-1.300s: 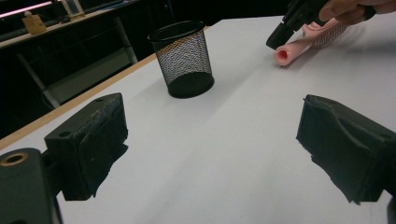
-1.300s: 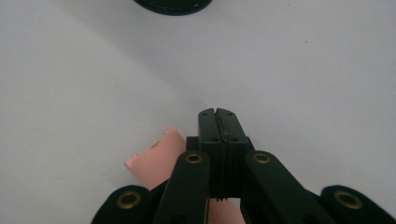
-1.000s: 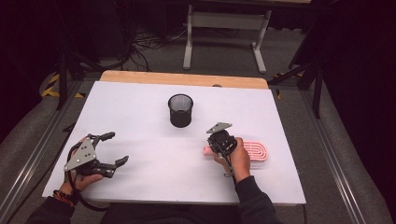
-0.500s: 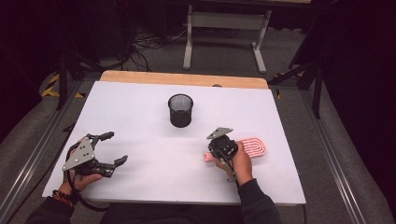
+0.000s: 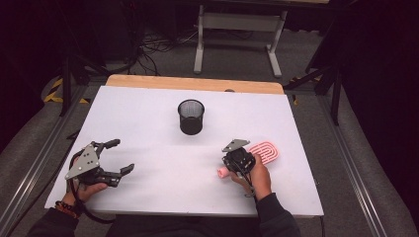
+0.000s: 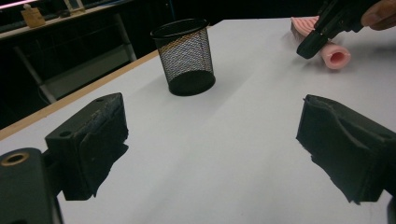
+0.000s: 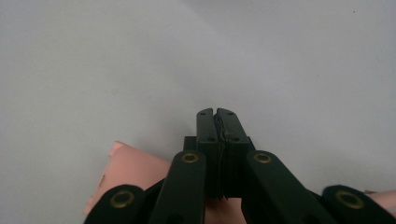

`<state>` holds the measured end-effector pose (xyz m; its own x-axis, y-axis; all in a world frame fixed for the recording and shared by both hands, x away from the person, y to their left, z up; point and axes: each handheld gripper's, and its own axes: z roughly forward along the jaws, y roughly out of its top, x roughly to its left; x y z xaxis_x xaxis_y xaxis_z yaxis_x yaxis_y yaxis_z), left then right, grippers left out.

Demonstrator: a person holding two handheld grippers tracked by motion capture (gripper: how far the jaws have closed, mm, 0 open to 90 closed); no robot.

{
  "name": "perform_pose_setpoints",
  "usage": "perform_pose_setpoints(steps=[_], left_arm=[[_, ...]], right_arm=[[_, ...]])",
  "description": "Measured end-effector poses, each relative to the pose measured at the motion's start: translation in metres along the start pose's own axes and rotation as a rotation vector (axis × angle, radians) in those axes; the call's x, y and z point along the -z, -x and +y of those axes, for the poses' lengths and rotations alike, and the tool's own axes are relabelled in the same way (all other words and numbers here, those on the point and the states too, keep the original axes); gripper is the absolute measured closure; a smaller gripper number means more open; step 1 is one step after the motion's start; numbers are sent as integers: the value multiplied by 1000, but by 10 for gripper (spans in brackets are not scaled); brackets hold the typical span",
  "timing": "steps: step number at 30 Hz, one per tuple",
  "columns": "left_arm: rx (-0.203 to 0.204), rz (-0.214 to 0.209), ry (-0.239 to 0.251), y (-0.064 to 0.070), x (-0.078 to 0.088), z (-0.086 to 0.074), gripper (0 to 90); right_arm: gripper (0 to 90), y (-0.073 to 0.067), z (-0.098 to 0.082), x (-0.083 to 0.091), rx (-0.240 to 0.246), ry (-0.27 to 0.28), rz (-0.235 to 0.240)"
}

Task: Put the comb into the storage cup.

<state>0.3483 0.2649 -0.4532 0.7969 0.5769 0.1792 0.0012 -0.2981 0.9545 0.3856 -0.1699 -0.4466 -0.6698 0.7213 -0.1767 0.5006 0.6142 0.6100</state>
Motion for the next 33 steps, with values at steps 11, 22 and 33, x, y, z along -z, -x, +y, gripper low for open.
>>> perform_pose_setpoints(steps=[11, 22, 33], left_arm=[[3, 0, 1, 0, -1, 0, 103], [0, -4, -2, 1, -2, 1, 106], [-3, -11, -12, 2, -4, 1, 104]], right_arm=[[879, 0, -16, 7, 27, 7, -7], [878, 4, -33, 16, 60, 1, -3], [843, 21, -60, 33, 58, 27, -6]])
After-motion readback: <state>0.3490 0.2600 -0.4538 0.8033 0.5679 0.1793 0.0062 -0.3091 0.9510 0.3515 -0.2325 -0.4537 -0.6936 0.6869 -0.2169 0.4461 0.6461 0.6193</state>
